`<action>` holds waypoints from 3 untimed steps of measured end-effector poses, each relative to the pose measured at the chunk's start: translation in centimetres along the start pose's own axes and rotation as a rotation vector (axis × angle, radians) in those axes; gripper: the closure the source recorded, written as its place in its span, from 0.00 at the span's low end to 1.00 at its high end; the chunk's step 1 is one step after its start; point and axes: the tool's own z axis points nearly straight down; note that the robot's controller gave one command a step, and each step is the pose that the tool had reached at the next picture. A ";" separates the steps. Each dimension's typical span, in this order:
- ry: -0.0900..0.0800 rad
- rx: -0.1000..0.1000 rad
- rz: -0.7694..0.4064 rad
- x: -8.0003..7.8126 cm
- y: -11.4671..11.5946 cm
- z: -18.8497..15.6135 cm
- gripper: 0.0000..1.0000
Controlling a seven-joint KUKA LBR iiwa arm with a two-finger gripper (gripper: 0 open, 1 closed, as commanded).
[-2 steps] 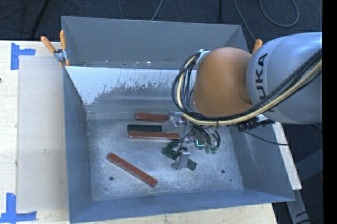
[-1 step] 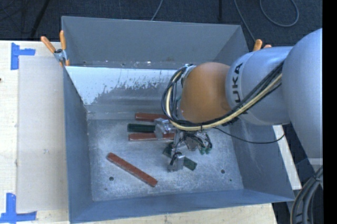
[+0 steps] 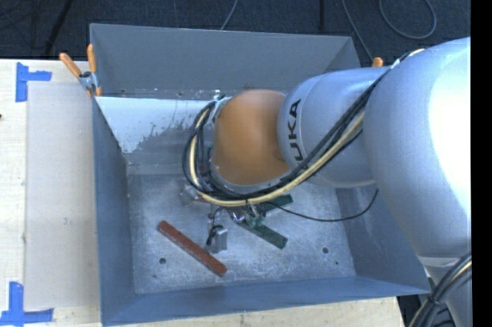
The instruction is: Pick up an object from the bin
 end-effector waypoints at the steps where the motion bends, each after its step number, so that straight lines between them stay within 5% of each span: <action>1: 0.003 0.003 0.104 -0.2 5.4 0.4 0.00; 2: -0.004 0.005 0.225 0.9 1.6 -8.5 0.00; 3: 0.000 0.004 0.039 -1.1 -6.5 0.7 0.00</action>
Offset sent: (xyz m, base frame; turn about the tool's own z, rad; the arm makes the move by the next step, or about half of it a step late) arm -0.0157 0.0489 -0.0035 0.1074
